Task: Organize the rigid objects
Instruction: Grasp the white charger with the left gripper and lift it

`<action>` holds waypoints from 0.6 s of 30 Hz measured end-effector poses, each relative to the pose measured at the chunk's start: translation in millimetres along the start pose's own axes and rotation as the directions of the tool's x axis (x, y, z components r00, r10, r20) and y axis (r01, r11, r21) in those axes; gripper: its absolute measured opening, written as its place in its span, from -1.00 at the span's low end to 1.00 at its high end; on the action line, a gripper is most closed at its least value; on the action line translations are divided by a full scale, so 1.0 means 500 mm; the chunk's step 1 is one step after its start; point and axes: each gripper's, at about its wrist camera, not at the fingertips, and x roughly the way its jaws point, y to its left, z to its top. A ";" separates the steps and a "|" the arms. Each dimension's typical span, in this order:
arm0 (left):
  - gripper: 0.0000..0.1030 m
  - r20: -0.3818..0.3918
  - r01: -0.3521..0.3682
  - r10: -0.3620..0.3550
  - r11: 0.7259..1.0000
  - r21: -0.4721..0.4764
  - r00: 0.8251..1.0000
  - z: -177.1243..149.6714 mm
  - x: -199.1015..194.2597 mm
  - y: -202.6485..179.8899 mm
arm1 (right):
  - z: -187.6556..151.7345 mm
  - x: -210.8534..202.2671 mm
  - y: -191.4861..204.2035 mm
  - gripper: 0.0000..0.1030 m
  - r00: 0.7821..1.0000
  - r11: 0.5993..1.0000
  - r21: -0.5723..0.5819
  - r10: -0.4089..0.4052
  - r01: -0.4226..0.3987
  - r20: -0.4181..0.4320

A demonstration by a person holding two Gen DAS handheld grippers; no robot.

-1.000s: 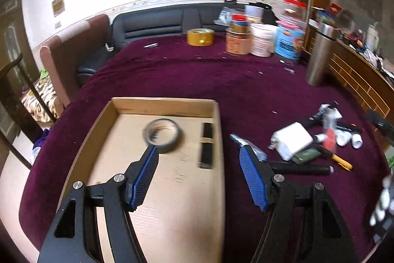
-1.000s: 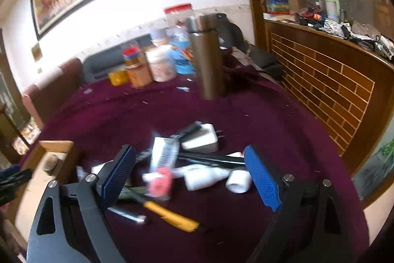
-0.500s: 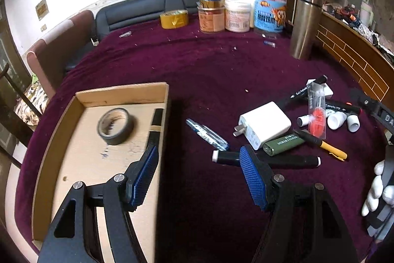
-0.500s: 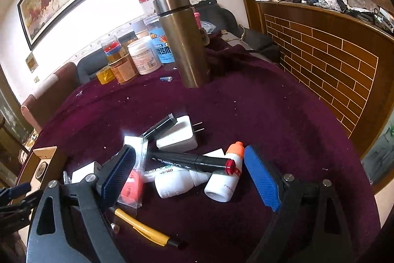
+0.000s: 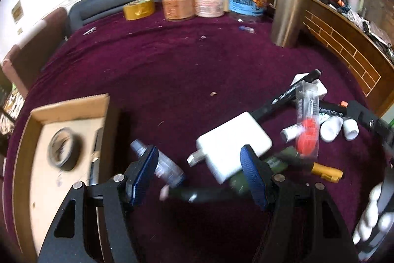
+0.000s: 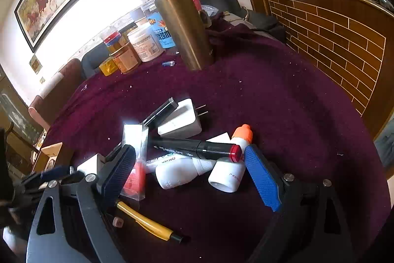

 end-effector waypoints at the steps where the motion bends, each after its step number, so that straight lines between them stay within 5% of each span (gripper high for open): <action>1: 0.26 0.001 0.002 -0.002 1.000 0.012 1.000 0.010 0.007 -0.008 | 0.000 0.001 0.001 0.75 1.000 1.000 -0.001 -0.001 0.001 -0.001; 5: 0.63 -0.009 0.005 -0.004 0.996 0.088 1.000 0.033 0.033 -0.039 | -0.001 0.002 0.002 0.75 1.000 1.000 0.000 -0.002 0.002 -0.007; 8: 0.44 -0.092 0.074 -0.063 0.990 0.118 0.994 0.014 0.053 -0.048 | -0.001 0.002 0.003 0.75 1.000 1.000 -0.001 0.000 0.000 -0.011; 18: 0.28 -0.089 0.144 -0.130 0.974 0.176 0.988 -0.047 -0.011 -0.041 | -0.001 0.008 0.002 0.75 1.000 1.000 -0.002 -0.006 0.006 -0.023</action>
